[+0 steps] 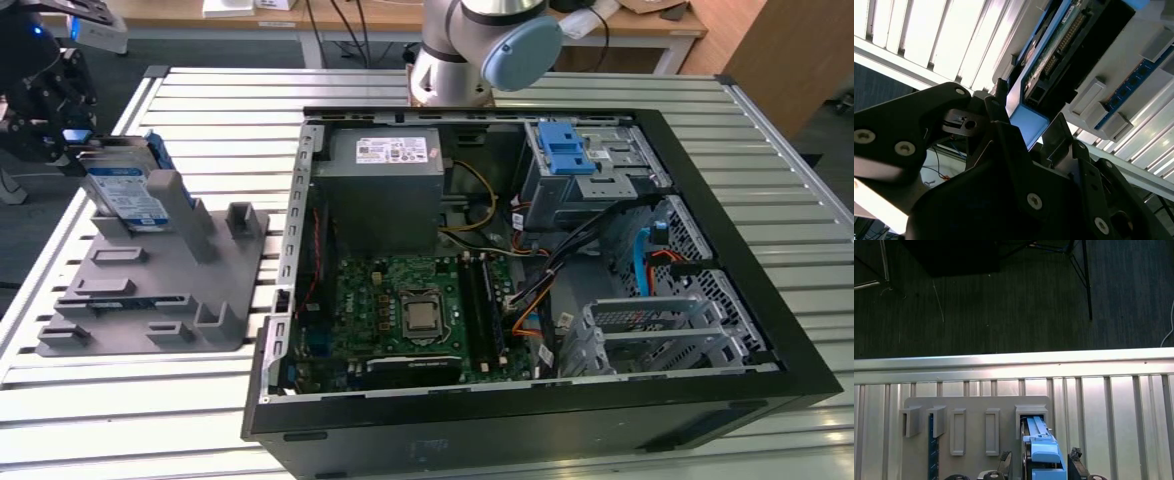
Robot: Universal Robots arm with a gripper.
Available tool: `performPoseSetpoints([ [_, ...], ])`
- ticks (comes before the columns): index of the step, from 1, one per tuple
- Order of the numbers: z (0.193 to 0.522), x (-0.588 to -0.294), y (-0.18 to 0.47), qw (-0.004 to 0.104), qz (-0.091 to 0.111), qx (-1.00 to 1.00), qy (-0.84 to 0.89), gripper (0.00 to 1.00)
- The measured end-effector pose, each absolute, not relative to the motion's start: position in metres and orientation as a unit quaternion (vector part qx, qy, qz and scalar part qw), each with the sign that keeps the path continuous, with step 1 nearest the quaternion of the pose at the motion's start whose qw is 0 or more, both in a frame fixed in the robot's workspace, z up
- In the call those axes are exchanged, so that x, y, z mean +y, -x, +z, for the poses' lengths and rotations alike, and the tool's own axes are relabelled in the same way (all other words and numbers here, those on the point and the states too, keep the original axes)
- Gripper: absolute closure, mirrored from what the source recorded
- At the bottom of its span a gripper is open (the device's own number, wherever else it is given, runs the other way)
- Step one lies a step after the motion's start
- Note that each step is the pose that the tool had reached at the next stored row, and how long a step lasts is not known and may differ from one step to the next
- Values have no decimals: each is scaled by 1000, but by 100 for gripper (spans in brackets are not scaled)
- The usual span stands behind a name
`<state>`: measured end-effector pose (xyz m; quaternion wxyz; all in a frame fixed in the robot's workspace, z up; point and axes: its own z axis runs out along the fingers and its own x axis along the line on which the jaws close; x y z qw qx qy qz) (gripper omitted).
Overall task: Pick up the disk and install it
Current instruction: 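Pick up the disk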
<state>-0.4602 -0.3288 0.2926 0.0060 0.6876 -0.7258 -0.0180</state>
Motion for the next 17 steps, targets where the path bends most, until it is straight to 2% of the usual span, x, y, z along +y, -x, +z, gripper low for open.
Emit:
performPoseSetpoints([
  [2, 292, -329, 460, 6, -18, -726, -688, 47],
  [3, 292, -329, 460, 6, -18, -726, -688, 53],
  [16, 290, -329, 461, 6, -18, -726, -688, 55],
  [17, 290, -329, 461, 6, -18, -726, -688, 62],
])
